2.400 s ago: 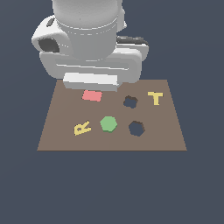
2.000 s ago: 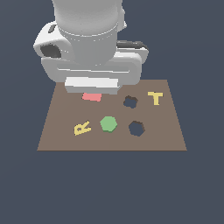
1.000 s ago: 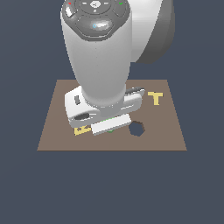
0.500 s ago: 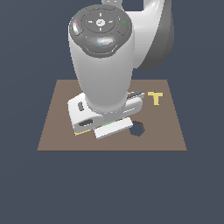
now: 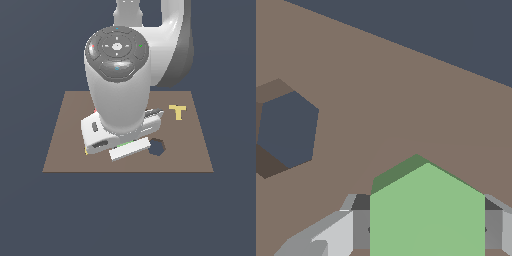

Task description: Insert a designated object into the corresponding slot on a board.

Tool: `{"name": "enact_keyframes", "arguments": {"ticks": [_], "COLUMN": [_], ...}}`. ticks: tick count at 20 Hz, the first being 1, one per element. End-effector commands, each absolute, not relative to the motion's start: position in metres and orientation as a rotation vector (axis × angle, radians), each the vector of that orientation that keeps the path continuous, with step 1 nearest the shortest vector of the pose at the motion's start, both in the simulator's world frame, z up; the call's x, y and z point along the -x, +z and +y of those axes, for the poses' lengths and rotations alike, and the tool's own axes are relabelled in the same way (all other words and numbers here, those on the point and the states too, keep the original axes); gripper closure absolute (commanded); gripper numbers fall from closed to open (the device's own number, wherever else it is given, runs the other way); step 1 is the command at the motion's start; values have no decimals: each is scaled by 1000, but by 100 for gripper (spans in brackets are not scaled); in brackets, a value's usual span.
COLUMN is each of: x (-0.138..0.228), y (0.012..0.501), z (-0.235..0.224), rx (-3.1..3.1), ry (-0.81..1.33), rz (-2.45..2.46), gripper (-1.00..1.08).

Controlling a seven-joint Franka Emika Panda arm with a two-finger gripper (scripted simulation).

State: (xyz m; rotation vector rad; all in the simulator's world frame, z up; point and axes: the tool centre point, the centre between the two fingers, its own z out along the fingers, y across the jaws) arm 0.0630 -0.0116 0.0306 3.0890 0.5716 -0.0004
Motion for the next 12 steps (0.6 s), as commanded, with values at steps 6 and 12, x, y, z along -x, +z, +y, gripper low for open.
{"name": "enact_keyframes", "arguments": {"ticks": [6,12], "x": [-63,-63], "y": [30,35], "z": [-11,-11], "rx": [-3089,-3089], "ry": [0,0], "rz": [572,572], "gripper": [108,108]}}
